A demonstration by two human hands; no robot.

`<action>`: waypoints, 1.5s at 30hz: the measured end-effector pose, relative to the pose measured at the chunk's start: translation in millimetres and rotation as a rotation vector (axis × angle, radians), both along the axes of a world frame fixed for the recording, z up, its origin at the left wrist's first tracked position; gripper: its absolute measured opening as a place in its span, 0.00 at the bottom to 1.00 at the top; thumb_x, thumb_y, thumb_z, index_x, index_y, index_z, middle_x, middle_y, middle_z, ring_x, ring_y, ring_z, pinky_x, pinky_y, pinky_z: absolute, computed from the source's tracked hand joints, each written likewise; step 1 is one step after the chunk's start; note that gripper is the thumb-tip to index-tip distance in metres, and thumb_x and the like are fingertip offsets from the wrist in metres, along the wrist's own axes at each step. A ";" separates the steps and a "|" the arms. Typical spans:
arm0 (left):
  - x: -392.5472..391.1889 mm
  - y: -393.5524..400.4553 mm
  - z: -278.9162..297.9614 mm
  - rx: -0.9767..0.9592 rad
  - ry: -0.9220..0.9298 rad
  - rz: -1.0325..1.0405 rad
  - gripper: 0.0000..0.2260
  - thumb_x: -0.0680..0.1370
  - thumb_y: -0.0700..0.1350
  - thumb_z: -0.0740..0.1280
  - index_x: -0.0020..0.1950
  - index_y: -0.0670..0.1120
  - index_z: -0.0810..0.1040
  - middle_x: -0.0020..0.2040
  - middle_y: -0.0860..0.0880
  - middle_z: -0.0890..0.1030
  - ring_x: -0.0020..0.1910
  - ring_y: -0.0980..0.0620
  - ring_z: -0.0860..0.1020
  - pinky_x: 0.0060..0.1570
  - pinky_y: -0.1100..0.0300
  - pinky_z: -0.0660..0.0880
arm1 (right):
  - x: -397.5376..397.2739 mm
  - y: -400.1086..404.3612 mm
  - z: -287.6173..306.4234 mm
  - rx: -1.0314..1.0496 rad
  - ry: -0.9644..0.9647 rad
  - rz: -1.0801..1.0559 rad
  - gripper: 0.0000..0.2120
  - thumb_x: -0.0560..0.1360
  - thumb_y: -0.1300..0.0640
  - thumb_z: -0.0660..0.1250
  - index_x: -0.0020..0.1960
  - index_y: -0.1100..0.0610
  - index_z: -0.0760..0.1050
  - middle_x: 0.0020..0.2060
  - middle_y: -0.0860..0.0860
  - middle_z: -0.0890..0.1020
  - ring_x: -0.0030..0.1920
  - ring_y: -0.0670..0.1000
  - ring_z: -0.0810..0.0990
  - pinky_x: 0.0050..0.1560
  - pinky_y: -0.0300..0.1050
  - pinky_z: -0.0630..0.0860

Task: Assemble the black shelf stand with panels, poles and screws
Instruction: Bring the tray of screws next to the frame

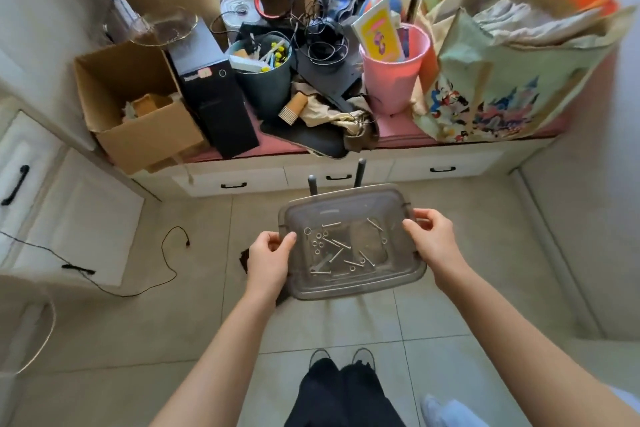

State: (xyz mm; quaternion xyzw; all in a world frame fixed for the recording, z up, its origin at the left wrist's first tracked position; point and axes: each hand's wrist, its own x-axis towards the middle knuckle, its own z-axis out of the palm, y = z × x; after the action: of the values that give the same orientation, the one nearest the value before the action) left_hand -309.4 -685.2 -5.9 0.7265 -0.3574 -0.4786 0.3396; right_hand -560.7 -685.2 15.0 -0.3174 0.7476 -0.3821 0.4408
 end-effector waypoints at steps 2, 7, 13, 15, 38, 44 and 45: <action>-20.3 -8.6 -2.4 -0.011 -0.016 -0.058 0.08 0.80 0.47 0.70 0.44 0.46 0.75 0.40 0.50 0.75 0.38 0.55 0.71 0.37 0.63 0.69 | -21.1 -0.4 -8.5 0.013 0.040 -0.047 0.09 0.78 0.58 0.67 0.58 0.55 0.76 0.47 0.51 0.80 0.49 0.53 0.79 0.49 0.51 0.77; -83.1 -24.2 -2.2 -0.036 -0.001 -0.193 0.08 0.81 0.47 0.69 0.44 0.47 0.75 0.40 0.48 0.76 0.39 0.53 0.74 0.39 0.61 0.74 | -84.2 2.1 -21.8 0.004 0.073 -0.163 0.10 0.78 0.58 0.68 0.59 0.54 0.77 0.46 0.49 0.80 0.49 0.52 0.79 0.52 0.52 0.77; -174.3 -34.3 -6.7 -0.024 0.004 -0.266 0.08 0.81 0.49 0.68 0.47 0.46 0.75 0.42 0.45 0.78 0.42 0.48 0.77 0.49 0.44 0.80 | -174.5 2.0 -34.0 0.001 0.070 -0.249 0.11 0.76 0.60 0.70 0.58 0.57 0.78 0.43 0.49 0.80 0.45 0.51 0.78 0.46 0.46 0.72; -206.5 -37.1 -12.8 -0.020 -0.002 -0.266 0.08 0.81 0.49 0.68 0.46 0.46 0.75 0.40 0.48 0.76 0.41 0.51 0.75 0.48 0.47 0.80 | -206.0 -0.7 -40.8 0.009 0.079 -0.260 0.11 0.76 0.61 0.70 0.58 0.58 0.79 0.44 0.51 0.81 0.45 0.51 0.78 0.46 0.46 0.72; -401.0 -47.7 -285.1 0.273 -0.152 -0.501 0.08 0.81 0.44 0.66 0.55 0.43 0.69 0.47 0.50 0.74 0.46 0.49 0.73 0.40 0.62 0.70 | -379.0 -10.7 -300.2 0.165 0.342 -0.395 0.12 0.75 0.67 0.68 0.58 0.64 0.79 0.49 0.58 0.82 0.48 0.52 0.78 0.56 0.48 0.74; -393.3 -38.5 -420.5 0.359 -0.098 -0.500 0.14 0.80 0.42 0.69 0.59 0.48 0.66 0.51 0.50 0.75 0.50 0.51 0.76 0.46 0.61 0.77 | -374.9 -1.1 -436.1 0.206 0.337 -0.396 0.11 0.75 0.67 0.68 0.57 0.63 0.80 0.49 0.59 0.84 0.49 0.56 0.81 0.58 0.49 0.75; -390.1 -37.7 -441.2 0.380 -0.084 -0.494 0.17 0.79 0.42 0.70 0.63 0.49 0.65 0.53 0.49 0.75 0.52 0.48 0.78 0.51 0.55 0.80 | -372.7 0.3 -457.5 0.211 0.335 -0.386 0.11 0.75 0.67 0.68 0.57 0.62 0.80 0.49 0.58 0.83 0.48 0.55 0.80 0.57 0.47 0.75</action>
State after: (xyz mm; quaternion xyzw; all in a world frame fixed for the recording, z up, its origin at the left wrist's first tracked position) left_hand -699.5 -722.9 -447.1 0.6871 -0.4411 -0.5746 0.0563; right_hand -933.4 -684.9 -442.5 -0.1801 0.8924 -0.3211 0.2609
